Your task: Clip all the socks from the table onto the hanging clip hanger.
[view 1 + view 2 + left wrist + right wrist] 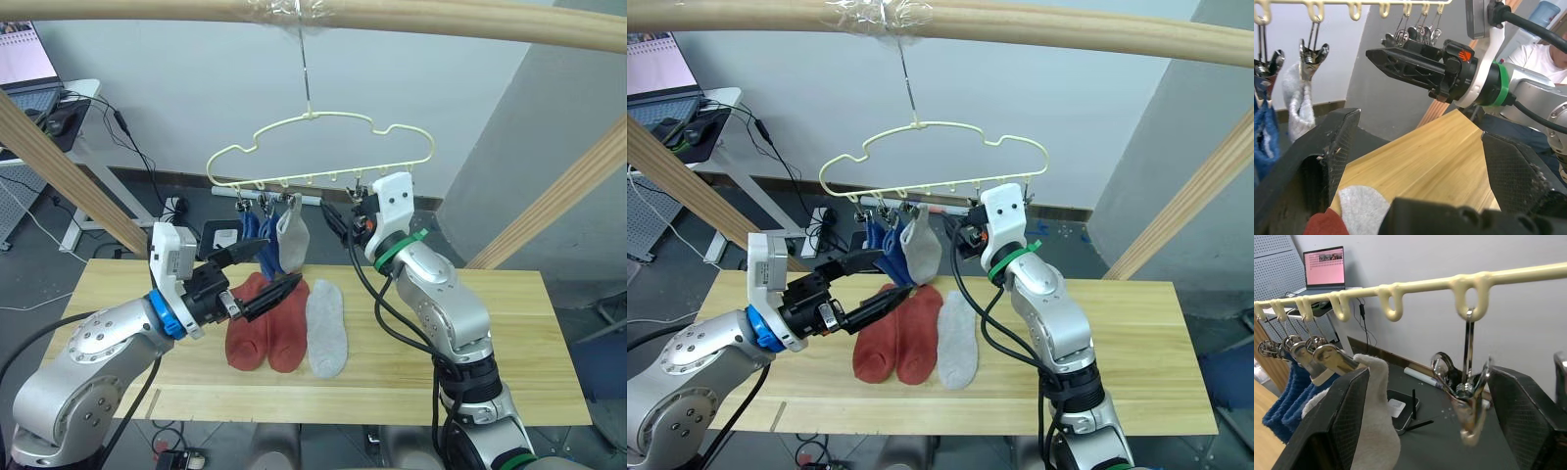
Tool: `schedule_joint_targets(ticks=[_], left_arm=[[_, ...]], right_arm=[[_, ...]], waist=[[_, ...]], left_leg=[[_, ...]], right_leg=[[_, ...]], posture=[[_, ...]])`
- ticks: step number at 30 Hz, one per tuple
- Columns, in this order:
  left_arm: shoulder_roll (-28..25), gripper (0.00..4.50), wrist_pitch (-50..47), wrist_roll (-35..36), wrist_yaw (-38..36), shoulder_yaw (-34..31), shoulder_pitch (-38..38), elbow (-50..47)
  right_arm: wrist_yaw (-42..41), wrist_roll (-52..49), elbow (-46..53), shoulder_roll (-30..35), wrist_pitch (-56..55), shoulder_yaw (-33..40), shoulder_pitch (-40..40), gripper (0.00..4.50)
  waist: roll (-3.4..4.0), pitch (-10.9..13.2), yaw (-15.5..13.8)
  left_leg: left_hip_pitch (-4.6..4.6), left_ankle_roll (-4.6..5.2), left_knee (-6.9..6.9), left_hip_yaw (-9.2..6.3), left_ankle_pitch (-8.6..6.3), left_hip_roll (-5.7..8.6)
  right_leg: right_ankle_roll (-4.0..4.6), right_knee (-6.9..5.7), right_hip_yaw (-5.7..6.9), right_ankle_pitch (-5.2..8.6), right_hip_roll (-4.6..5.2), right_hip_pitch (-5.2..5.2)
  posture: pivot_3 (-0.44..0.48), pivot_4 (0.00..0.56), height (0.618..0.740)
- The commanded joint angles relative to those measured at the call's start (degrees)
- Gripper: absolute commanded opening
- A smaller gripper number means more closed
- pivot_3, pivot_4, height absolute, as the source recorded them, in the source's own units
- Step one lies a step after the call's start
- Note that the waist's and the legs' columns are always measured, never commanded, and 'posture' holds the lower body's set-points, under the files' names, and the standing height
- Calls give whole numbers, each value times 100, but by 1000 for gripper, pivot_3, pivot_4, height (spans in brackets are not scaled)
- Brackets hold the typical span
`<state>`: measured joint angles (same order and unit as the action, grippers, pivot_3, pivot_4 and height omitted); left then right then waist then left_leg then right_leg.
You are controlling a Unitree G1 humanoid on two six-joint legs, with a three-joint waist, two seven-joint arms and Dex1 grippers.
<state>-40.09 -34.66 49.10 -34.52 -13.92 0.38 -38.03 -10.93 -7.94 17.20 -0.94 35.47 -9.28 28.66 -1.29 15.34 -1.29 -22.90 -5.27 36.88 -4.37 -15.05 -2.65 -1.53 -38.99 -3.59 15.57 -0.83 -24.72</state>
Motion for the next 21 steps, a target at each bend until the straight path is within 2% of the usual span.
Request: schedule_joint_targets(ticks=[1, 13, 21], left_arm=[[27, 4500, 117, -10, -45, -40, 11, -183], [39, 4500, 163, -43, -83, -30, 86, -199], [35, 4500, 180, -79, -144, -34, 60, -168]], right_arm=[[40, -112, 510, -75, 89, -29, -2, 3871], [151, -156, 964, -59, 645, -42, -246, 3871], [176, -181, 891, -223, 660, -96, -39, 3871]], waist=[[0, 0, 0], [1, 1, 0], [1, 1, 1]], left_leg=[[0, 0, 0, 0, 0, 0], [0, 0, 0, -1, 0, 0], [0, 0, 0, -1, 0, 0]], right_leg=[[0, 0, 0, 0, 0, 0], [-1, 0, 0, 0, 0, 0], [-1, 1, 0, 1, 0, 0]], posture=[[170, 265, 740], [167, 268, 740], [171, 264, 740]])
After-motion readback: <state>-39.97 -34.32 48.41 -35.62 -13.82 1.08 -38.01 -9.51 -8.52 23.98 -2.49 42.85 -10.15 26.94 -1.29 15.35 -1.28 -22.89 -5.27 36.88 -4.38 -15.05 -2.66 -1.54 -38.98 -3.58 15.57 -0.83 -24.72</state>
